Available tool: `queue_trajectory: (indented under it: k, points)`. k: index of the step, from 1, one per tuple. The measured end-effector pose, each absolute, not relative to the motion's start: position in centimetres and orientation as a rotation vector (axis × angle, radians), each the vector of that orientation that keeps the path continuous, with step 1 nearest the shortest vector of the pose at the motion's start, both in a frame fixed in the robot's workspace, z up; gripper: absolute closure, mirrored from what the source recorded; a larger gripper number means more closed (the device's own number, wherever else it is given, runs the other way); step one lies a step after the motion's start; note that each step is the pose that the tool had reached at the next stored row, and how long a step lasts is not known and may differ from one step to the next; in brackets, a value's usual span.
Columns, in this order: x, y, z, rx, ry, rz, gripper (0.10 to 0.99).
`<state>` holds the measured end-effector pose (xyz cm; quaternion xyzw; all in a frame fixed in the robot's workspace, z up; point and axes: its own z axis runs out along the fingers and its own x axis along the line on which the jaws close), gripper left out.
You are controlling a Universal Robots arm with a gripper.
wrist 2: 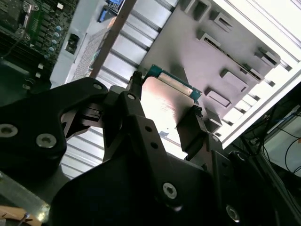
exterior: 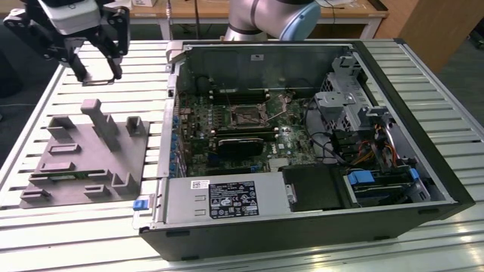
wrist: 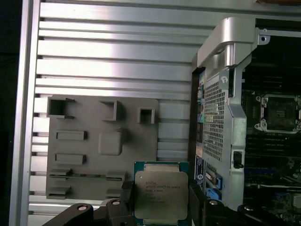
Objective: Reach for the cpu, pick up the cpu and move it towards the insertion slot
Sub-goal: 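Pick up the cpu and move it towards the insertion slot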
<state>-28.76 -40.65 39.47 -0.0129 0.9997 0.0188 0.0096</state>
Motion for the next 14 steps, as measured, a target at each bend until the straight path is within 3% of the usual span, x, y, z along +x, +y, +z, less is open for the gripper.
queue_trajectory:
  k: [14]
  points:
    - [-24.0,-40.7,39.5,-0.04,3.121,0.059,0.541]
